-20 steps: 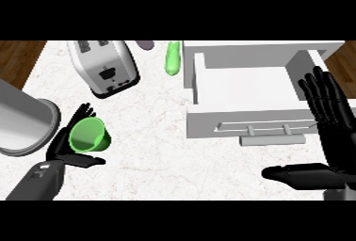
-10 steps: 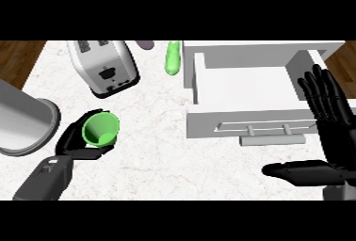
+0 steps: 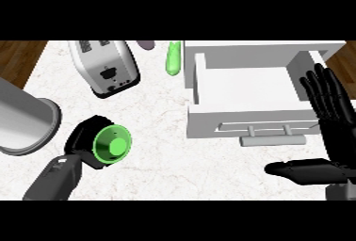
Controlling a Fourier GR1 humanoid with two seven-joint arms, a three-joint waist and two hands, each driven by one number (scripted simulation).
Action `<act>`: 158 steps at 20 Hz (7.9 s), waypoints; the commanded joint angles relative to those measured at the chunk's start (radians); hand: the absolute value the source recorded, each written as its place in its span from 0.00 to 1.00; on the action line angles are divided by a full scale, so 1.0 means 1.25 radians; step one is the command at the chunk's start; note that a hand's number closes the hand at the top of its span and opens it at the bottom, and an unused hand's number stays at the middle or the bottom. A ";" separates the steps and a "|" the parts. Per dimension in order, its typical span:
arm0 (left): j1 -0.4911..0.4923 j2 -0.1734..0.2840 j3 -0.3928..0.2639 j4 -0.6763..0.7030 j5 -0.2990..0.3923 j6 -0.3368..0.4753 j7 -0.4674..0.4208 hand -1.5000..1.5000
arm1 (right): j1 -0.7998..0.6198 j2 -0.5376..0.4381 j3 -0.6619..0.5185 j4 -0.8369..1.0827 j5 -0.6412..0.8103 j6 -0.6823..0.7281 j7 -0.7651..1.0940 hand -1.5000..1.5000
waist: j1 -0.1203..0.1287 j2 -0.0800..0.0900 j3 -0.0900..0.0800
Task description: Pick up the cup, place it into the drawer and close the drawer
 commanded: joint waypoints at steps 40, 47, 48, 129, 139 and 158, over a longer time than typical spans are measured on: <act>-0.333 -0.193 -0.126 -0.562 0.093 0.551 0.427 1.00 | 0.046 0.001 -0.046 0.023 -0.005 0.018 -0.043 0.00 | 0.017 -0.010 0.005; -0.443 -0.193 -0.248 -0.459 0.208 0.668 0.466 1.00 | 0.025 0.004 -0.032 0.001 0.022 -0.003 -0.008 0.00 | 0.009 -0.009 0.005; -0.464 -0.193 -0.300 -0.423 0.258 0.728 0.461 1.00 | -0.017 -0.016 -0.056 0.045 -0.017 0.023 -0.026 0.00 | -0.002 -0.007 0.005; -0.080 0.233 -0.435 -0.814 0.567 0.742 0.521 0.00 | -0.166 -0.100 0.291 0.453 0.736 -0.088 -0.123 1.00 | 0.063 -0.011 0.005; 0.074 0.259 -0.390 -0.892 0.547 0.681 0.483 0.00 | -0.449 -0.064 0.155 0.979 0.727 -0.213 -0.297 1.00 | 0.061 -0.004 0.006; 0.071 0.264 -0.348 -0.870 0.568 0.580 0.489 0.00 | -0.707 -0.148 0.028 1.326 0.675 -0.159 -0.372 1.00 | 0.107 0.026 0.008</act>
